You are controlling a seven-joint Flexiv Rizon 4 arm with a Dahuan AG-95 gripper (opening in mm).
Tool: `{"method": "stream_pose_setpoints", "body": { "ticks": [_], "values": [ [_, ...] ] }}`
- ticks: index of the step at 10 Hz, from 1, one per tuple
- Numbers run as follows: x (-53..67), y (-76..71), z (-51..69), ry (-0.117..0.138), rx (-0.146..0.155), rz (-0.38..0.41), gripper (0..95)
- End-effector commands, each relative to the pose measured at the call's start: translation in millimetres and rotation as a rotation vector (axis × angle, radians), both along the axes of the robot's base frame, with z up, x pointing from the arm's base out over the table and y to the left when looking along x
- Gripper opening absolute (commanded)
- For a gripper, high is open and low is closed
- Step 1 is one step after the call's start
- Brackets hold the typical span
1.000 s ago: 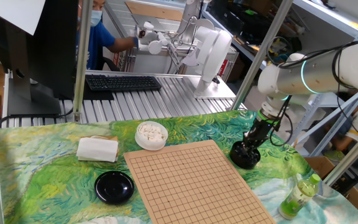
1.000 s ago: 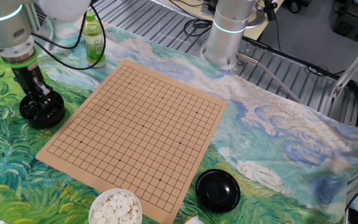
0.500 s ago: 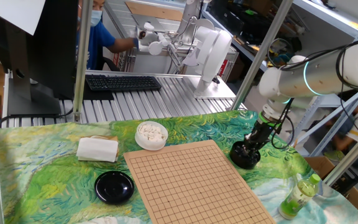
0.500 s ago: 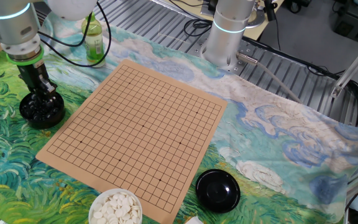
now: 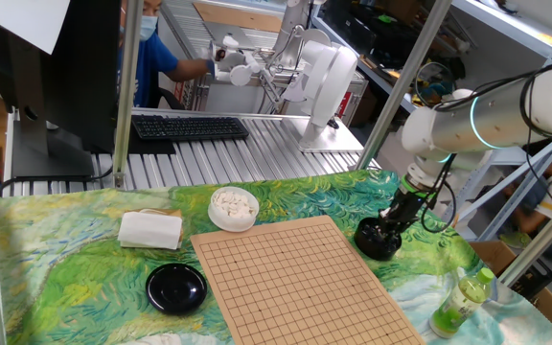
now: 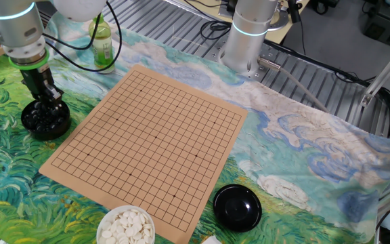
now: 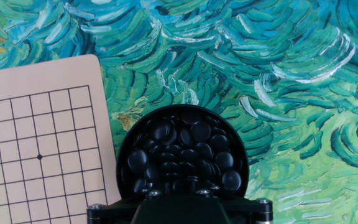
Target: Play the first move as black on the 3-4 point in the upper right corner of the Go board
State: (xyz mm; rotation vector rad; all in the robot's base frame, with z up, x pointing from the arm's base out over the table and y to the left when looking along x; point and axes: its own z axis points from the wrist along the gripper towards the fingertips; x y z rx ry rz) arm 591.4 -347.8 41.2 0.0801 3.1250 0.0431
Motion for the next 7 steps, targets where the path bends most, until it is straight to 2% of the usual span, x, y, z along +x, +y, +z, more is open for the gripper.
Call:
{"method": "stream_pose_setpoints", "body": {
  "ticks": [1, 3, 6, 7],
  "values": [
    [0.7, -0.2, -0.4, -0.002, 0.002, 0.007, 0.0],
    [0.6, -0.2, -0.3, 0.0, 0.002, 0.01, 0.0],
    [0.3, -0.3, 10.5, 0.007, -0.004, 0.012, 0.0],
    [0.3, -0.3, 10.7, 0.006, -0.009, 0.013, 0.0]
  ]
}}
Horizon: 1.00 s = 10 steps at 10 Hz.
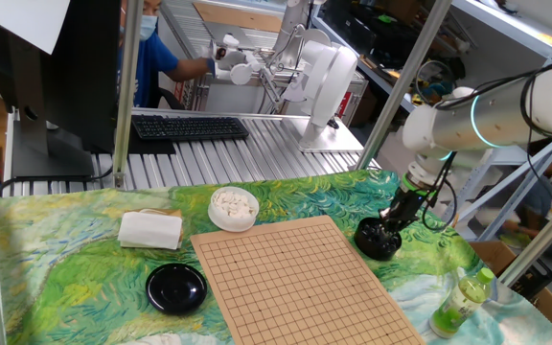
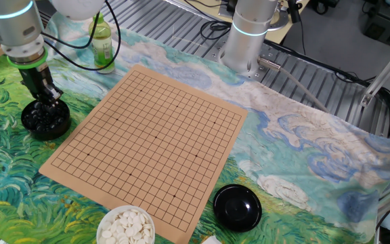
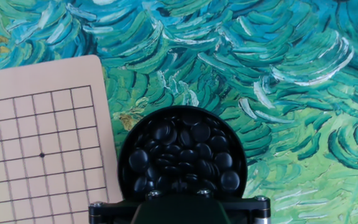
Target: Play the first move as black on the 3-4 point in the upper right corner of the Go board
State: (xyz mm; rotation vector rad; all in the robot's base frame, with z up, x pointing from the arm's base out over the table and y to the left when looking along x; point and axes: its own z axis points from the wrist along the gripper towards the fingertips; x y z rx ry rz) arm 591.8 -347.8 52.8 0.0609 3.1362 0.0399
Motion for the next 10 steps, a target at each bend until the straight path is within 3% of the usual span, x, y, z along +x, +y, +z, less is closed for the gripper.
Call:
{"method": "stream_pose_setpoints", "body": {
  "ticks": [1, 3, 4, 10],
  "values": [
    [-0.1, -0.3, -1.0, -0.006, -0.015, -0.005, 0.0],
    [-0.1, -0.2, -1.5, -0.009, -0.016, -0.009, 0.0],
    [0.0, -0.1, -2.0, -0.01, -0.016, -0.012, 19.0],
    [0.0, 0.3, -1.8, -0.011, -0.026, -0.035, 19.0]
  ]
}}
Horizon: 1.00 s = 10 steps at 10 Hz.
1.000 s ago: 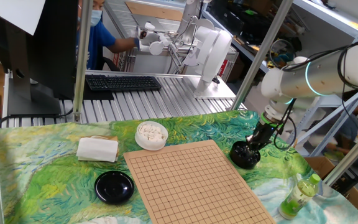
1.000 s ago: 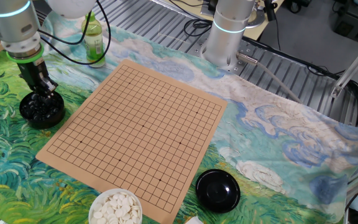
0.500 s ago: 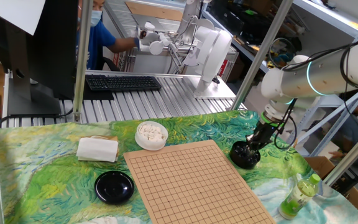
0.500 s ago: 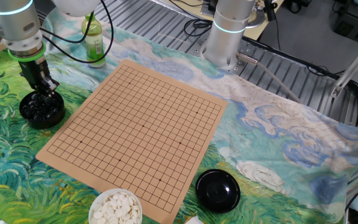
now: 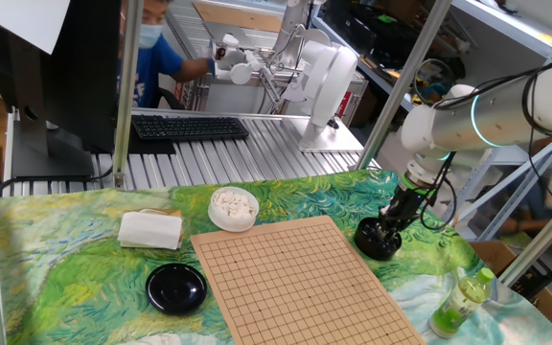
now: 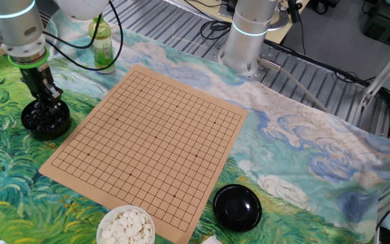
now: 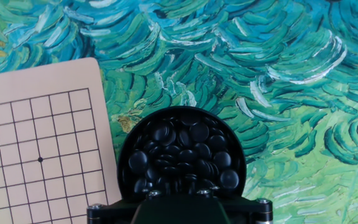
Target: Play the first move as black on the 3-4 point in the upper right corner of the Go board
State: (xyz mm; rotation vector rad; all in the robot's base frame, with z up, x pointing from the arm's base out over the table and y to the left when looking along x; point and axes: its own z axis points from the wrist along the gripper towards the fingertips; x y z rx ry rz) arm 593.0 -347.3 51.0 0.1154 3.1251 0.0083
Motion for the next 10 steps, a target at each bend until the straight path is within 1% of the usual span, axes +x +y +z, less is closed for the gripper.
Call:
{"method": "stream_pose_setpoints", "body": {
  "ticks": [1, 3, 4, 6, 8, 9, 10],
  "values": [
    [-1.1, -0.3, 0.0, 0.0, -0.008, 0.005, 19.0],
    [-1.1, -0.3, 0.0, -0.001, -0.009, 0.011, 19.0],
    [-1.1, -0.3, 0.0, -0.007, -0.009, 0.014, 19.0],
    [-1.1, -0.3, 0.0, -0.01, -0.005, 0.014, 19.0],
    [-1.4, 0.4, 0.0, -0.009, -0.006, 0.019, 19.0],
    [-1.5, 0.5, 0.0, -0.011, -0.011, 0.03, 19.0],
    [-1.5, 0.4, 0.2, -0.016, -0.024, 0.048, 19.0]
  ]
}}
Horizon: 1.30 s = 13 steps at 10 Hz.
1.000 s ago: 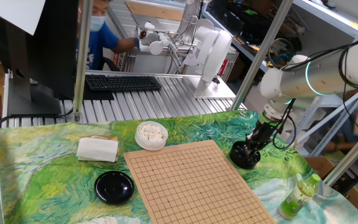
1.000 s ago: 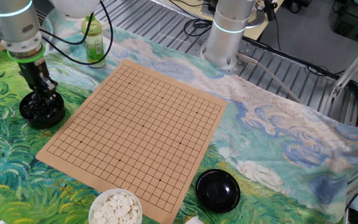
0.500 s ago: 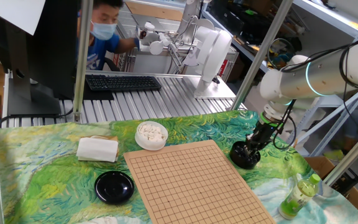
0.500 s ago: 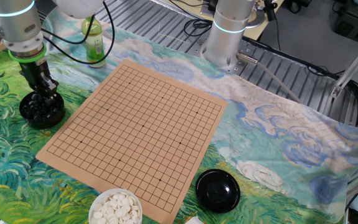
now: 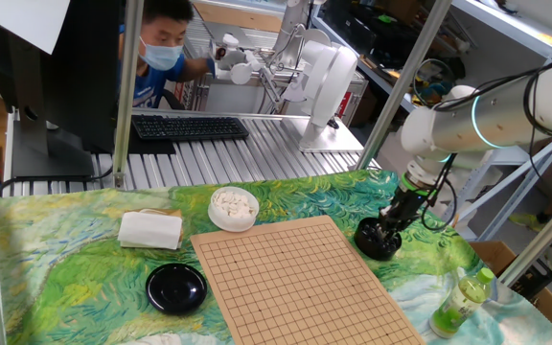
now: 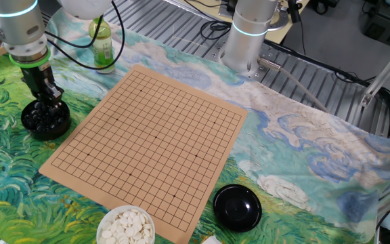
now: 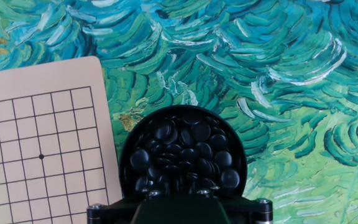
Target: Play the first move as black on the 3-4 point in the upper right corner of the Go board
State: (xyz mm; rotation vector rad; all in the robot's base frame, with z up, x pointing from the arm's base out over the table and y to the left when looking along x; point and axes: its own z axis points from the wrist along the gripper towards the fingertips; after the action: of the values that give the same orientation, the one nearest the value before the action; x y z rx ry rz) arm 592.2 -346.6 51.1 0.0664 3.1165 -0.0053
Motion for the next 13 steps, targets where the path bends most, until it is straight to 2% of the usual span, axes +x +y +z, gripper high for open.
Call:
{"method": "stream_pose_setpoints", "body": {
  "ticks": [1, 5, 8, 10, 13],
  "values": [
    [-0.9, -1.7, 0.5, -0.015, -0.034, 0.044, 19.0],
    [2.0, -7.6, 1.0, -0.047, -0.045, 0.081, 19.0],
    [4.5, -6.3, -2.0, -0.048, -0.039, 0.088, 19.0],
    [4.5, 1.0, -4.1, -0.046, -0.037, 0.082, 19.0],
    [-0.1, 6.9, -4.3, -0.039, -0.033, 0.069, 19.0]
  ]
}}
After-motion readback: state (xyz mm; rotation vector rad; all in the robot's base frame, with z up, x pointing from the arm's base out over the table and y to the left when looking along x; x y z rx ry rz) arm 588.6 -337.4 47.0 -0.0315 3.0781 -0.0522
